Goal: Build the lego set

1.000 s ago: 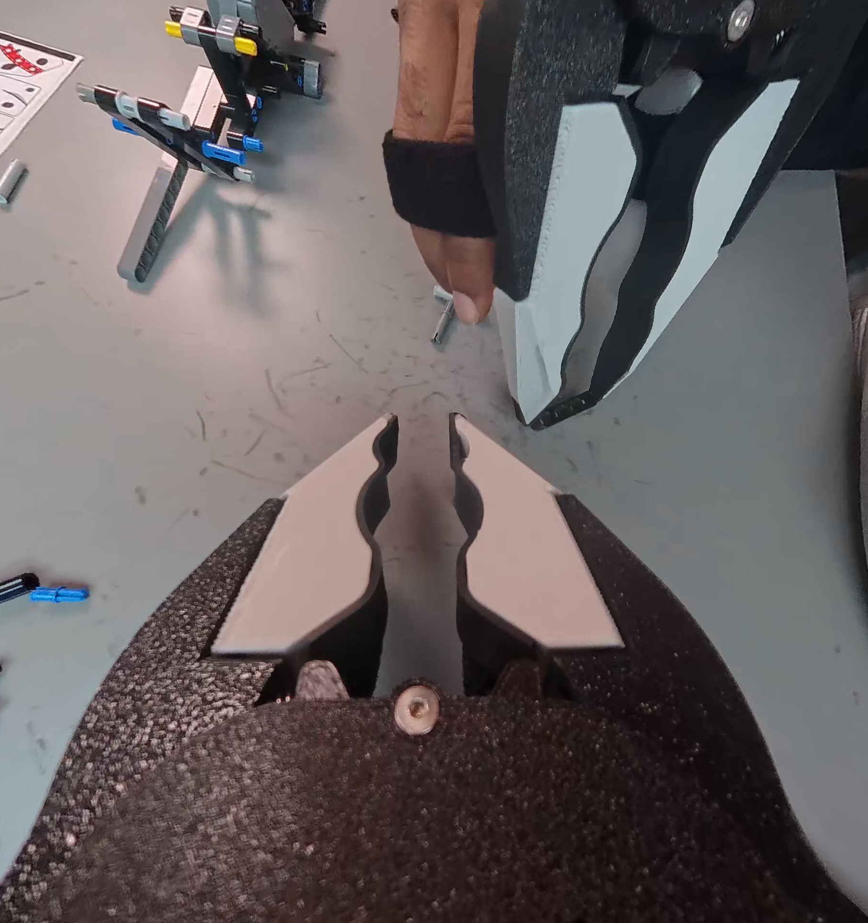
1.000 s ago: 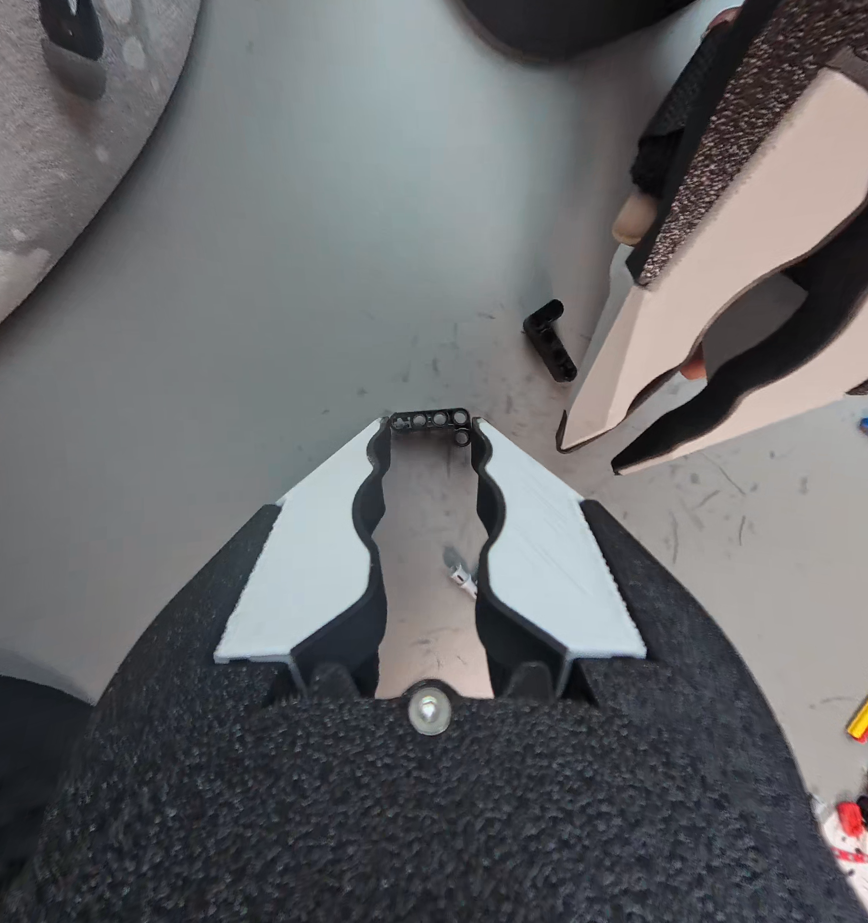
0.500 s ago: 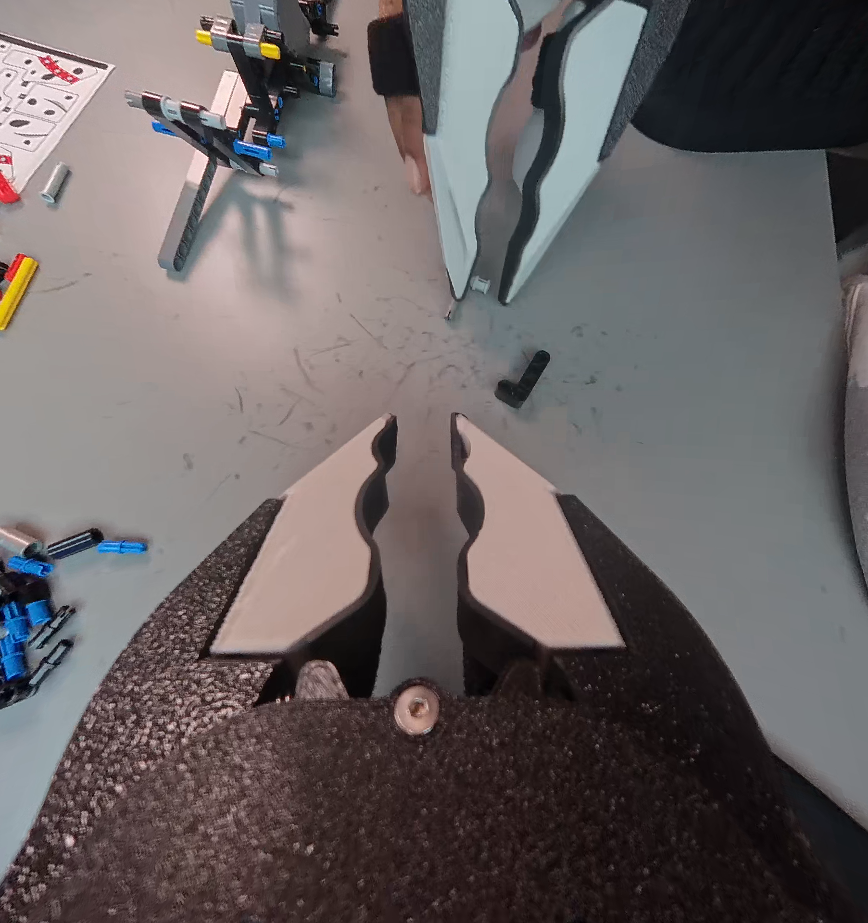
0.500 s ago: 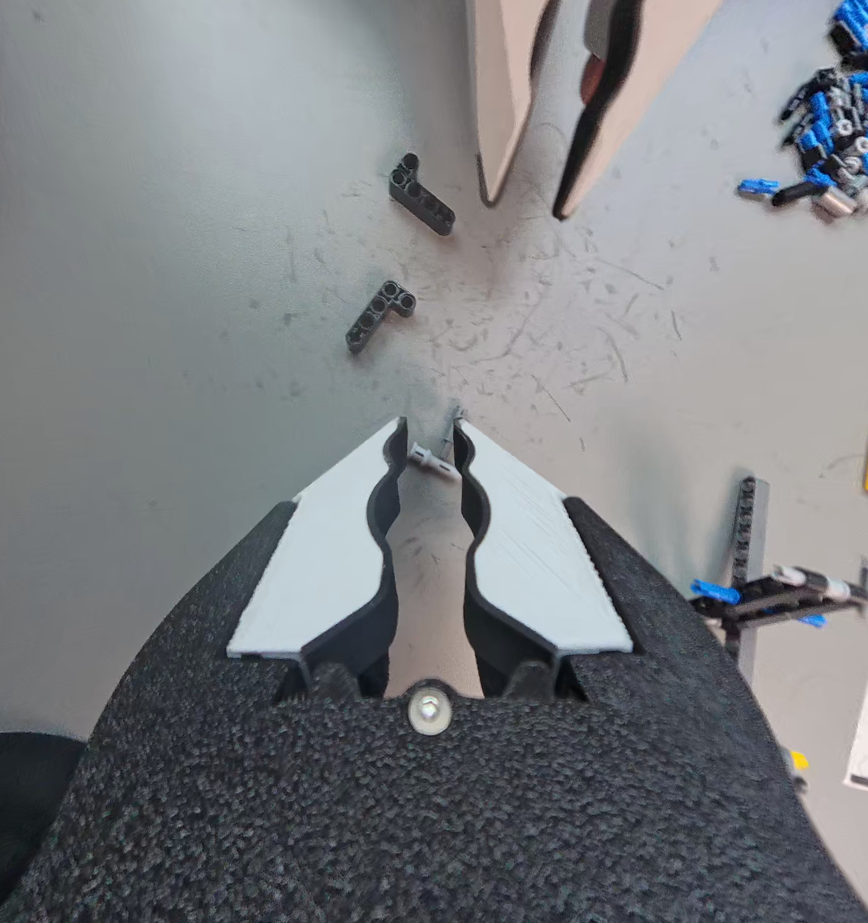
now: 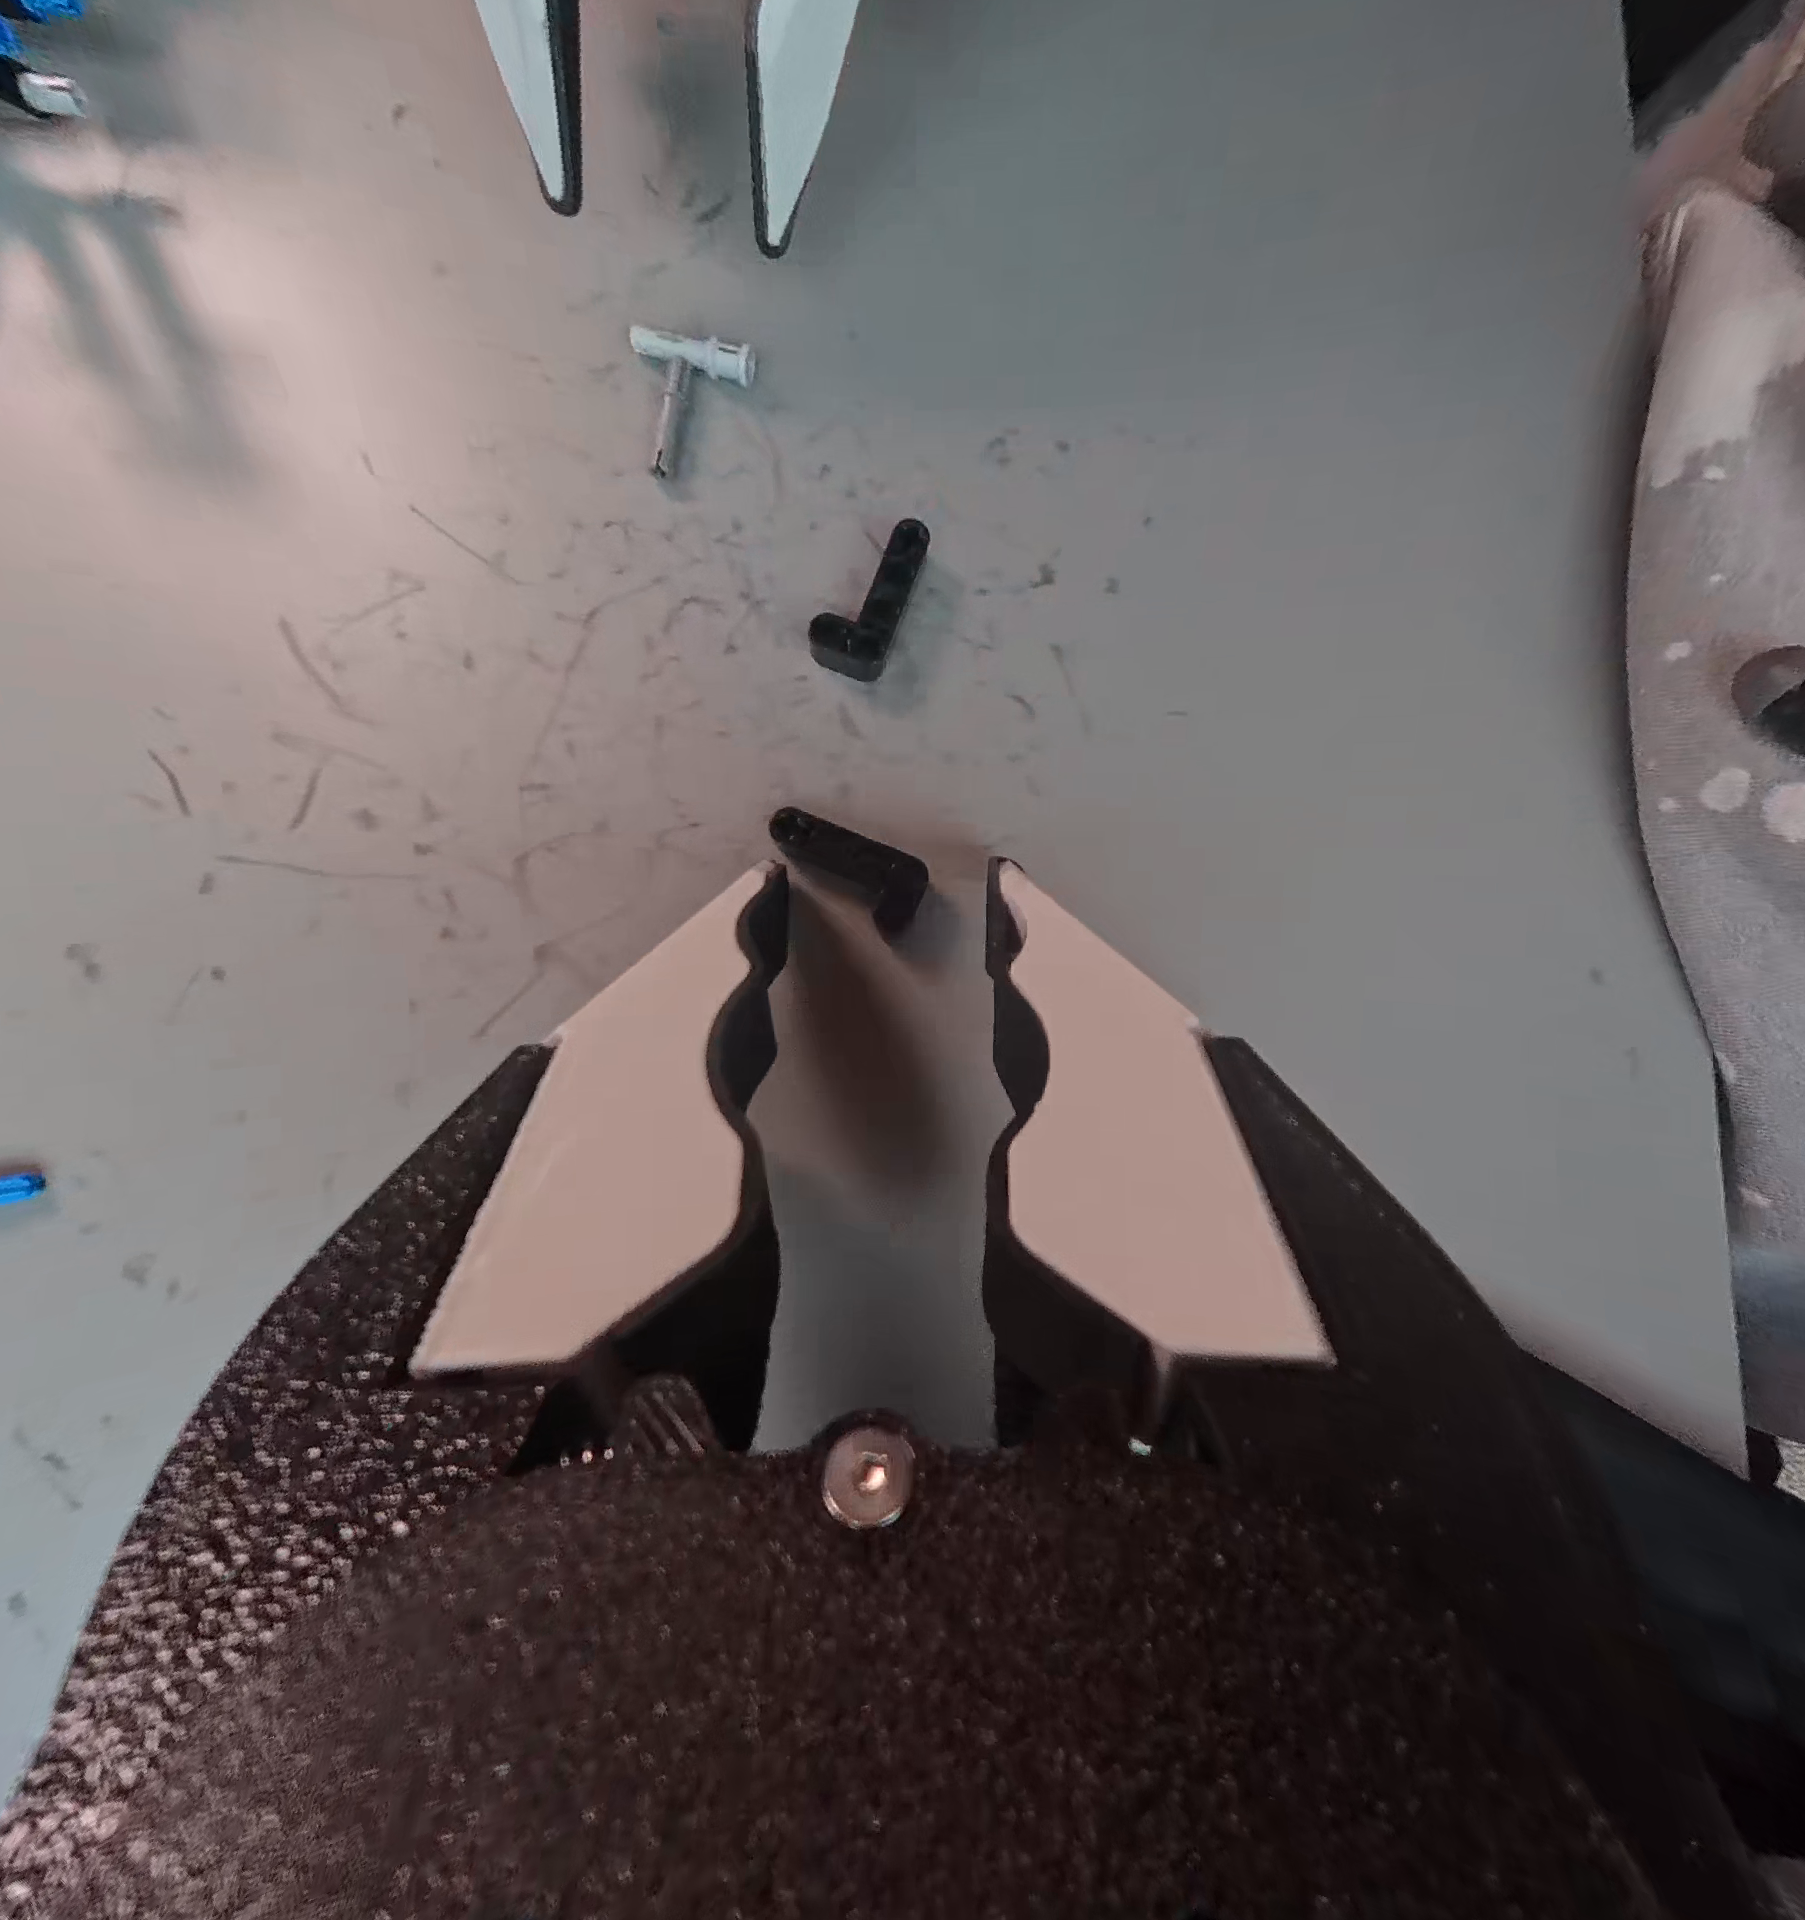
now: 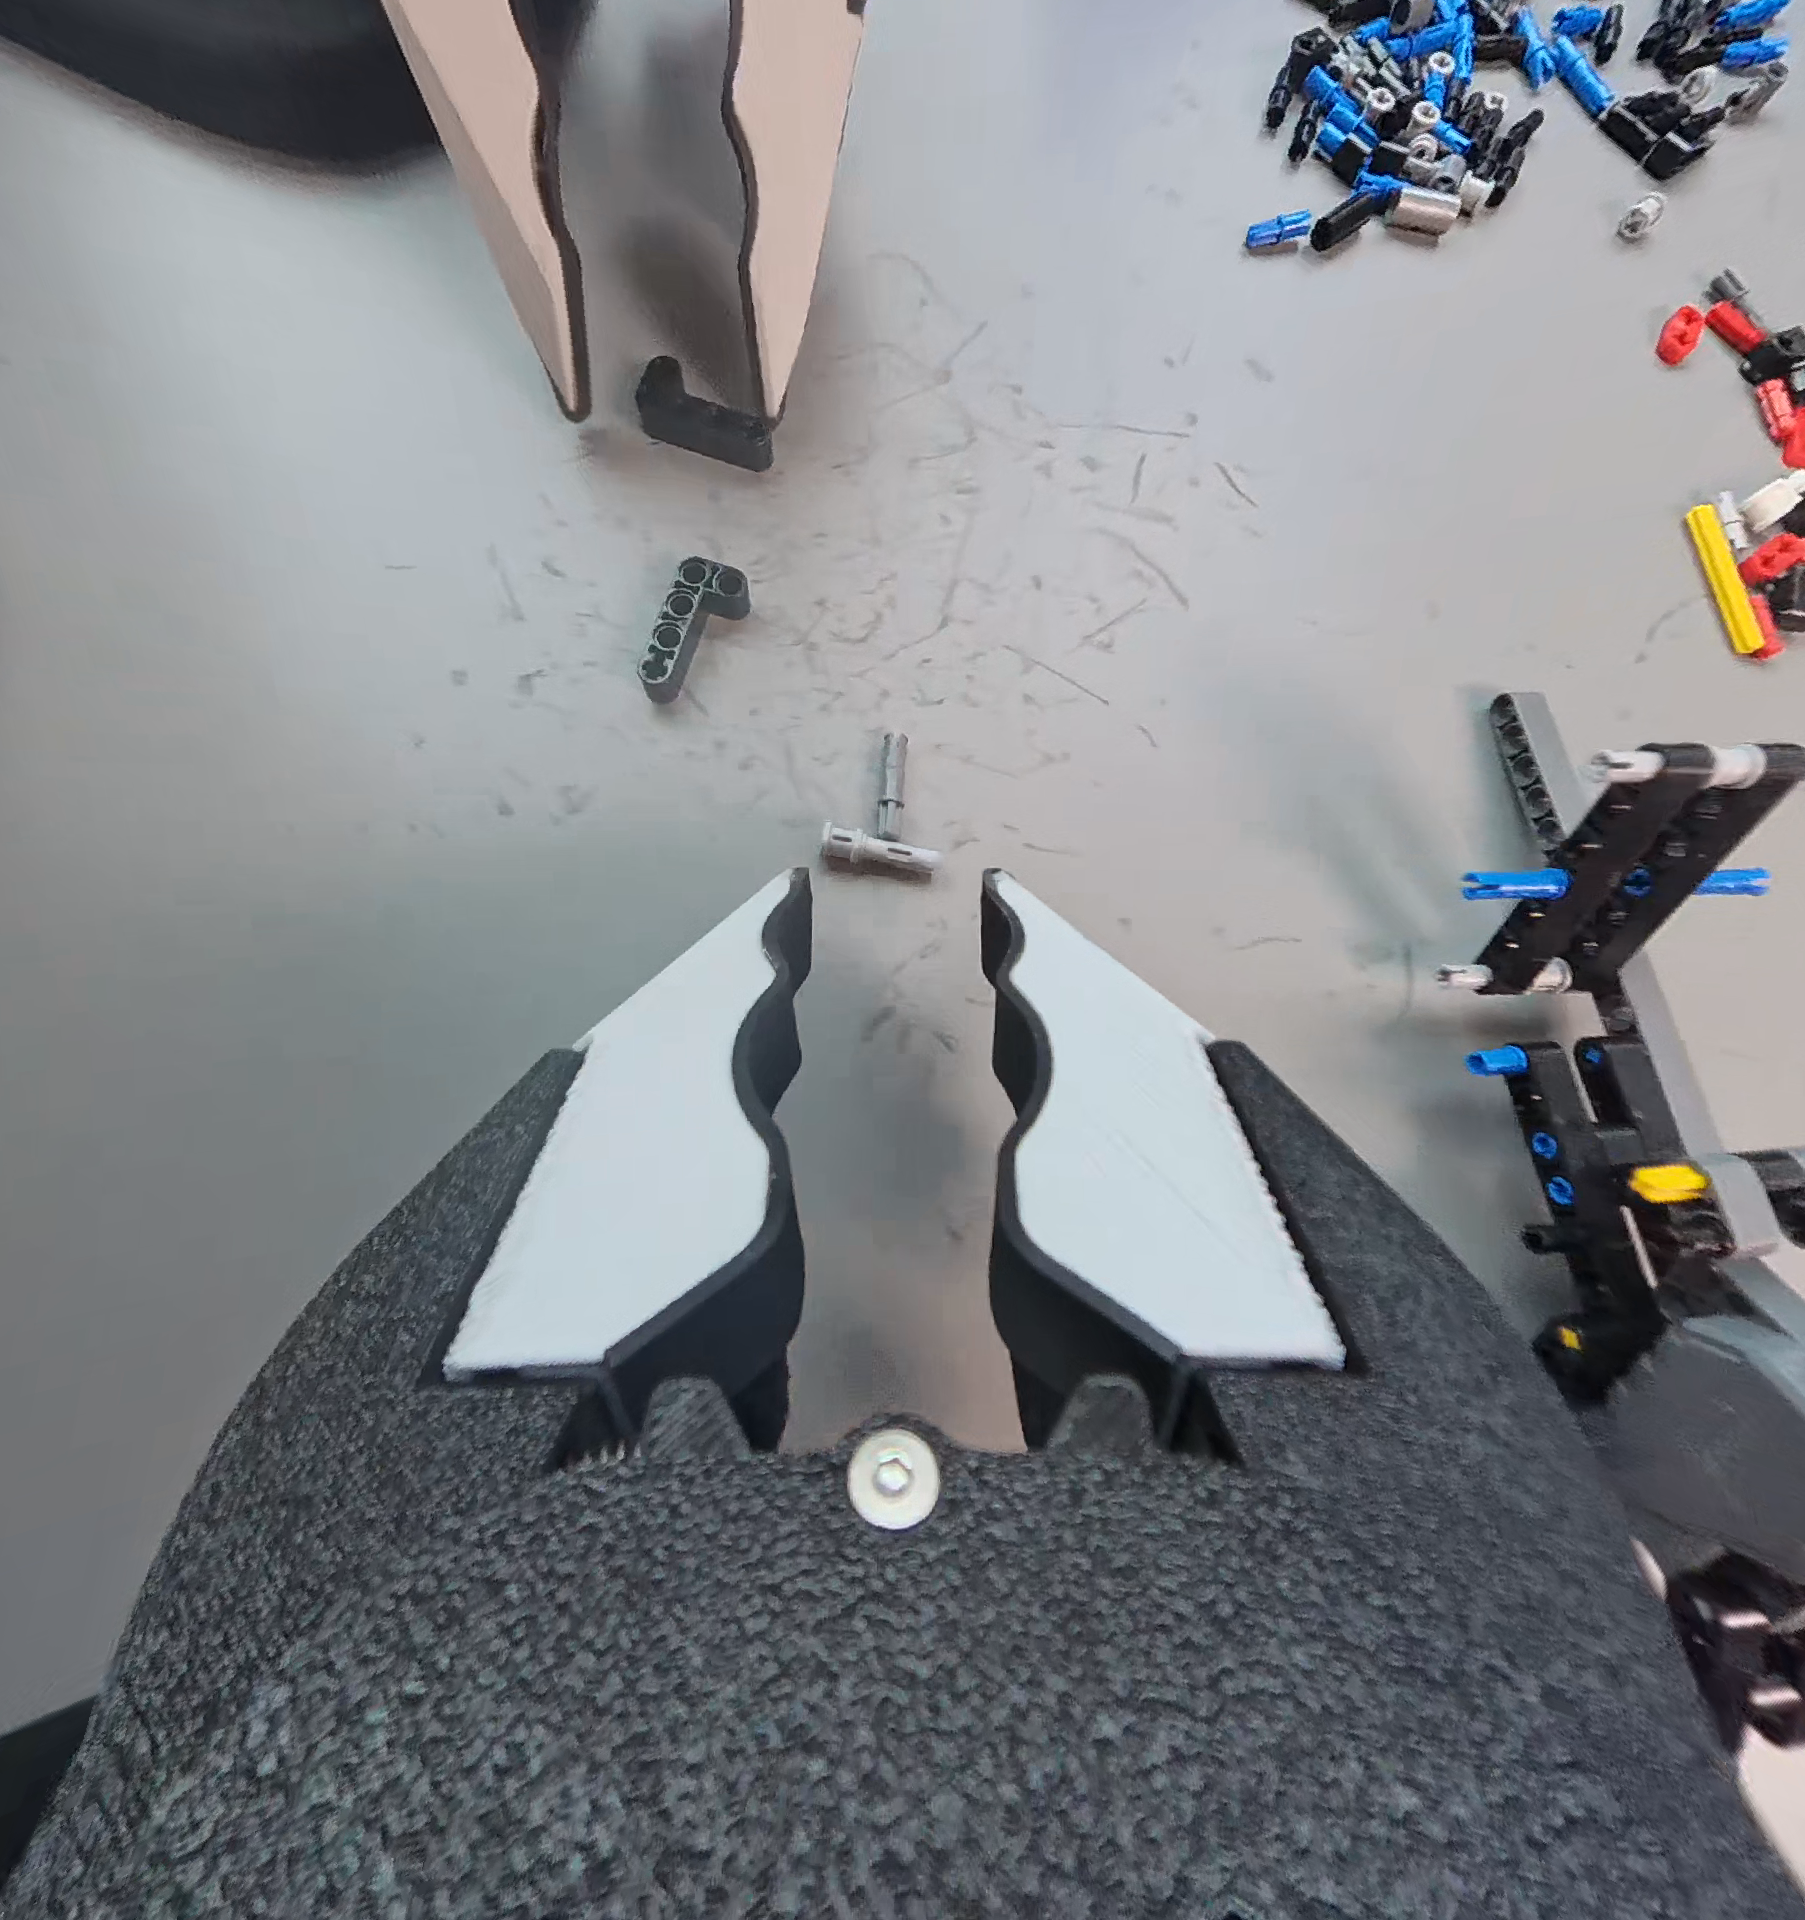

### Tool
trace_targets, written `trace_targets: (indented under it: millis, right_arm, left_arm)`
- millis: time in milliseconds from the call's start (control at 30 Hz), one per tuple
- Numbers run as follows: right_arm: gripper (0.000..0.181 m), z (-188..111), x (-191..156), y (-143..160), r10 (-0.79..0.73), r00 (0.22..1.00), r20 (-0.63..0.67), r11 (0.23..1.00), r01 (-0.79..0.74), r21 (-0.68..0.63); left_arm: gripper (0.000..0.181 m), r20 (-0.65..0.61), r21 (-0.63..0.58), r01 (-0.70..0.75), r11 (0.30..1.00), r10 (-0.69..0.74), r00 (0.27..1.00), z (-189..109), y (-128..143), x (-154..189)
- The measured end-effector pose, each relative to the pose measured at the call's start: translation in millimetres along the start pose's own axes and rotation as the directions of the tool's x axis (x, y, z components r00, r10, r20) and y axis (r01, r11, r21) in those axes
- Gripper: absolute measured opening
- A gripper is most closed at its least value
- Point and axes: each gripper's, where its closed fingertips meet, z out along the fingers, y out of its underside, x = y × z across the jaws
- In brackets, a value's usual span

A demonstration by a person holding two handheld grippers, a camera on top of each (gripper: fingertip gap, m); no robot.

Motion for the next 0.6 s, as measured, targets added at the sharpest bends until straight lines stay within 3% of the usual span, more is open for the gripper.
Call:
trace_targets:
  millis: [33, 133, 300, 367, 467, 600]
  right_arm:
    - [0.034, 4.3, -0.8, 0.4, 0.008, 1.000, -0.005, 1.000, -0.008, -0.014]
    - [0.037, 12.7, -2.4, 4.2, 0.009, 1.000, -0.013, 0.998, -0.010, -0.068]
    - [0.028, 14.6, -1.2, 2.6, 0.050, 0.999, -0.011, 0.997, -0.051, -0.061]
    - [0.026, 15.4, -1.7, 2.2, 0.040, 0.999, -0.018, 0.997, -0.041, -0.065]
    - [0.024, 15.1, -2.8, 2.3, 0.031, 0.999, -0.019, 0.997, -0.033, -0.067]
    - [0.023, 13.9, -9.8, -3.3, -0.010, 1.000, 0.001, 1.000, 0.010, -0.022]
  left_arm:
    - [0.035, 0.030, -0.011, -0.014, 1.000, 0.014, 0.999, 1.8, 0.6, -3.7]
    - [0.016, 0.098, -0.004, -0.031, 1.000, 0.031, 0.995, 2.9, -2.3, -14.3]
    - [0.016, 0.260, 0.079, -0.009, 0.997, -0.012, 0.966, 3.9, -14.6, -49.4]
    - [0.025, 0.321, 0.131, -0.003, 0.991, -0.039, 0.946, 0.3, -23.9, -61.6]
    - [0.026, 0.339, 0.217, -0.007, 0.976, -0.069, 0.938, -2.9, -43.1, -64.3]
    - [0.022, 0.262, 0.218, -0.009, 0.976, -0.050, 0.964, 18.1, -56.7, -46.6]
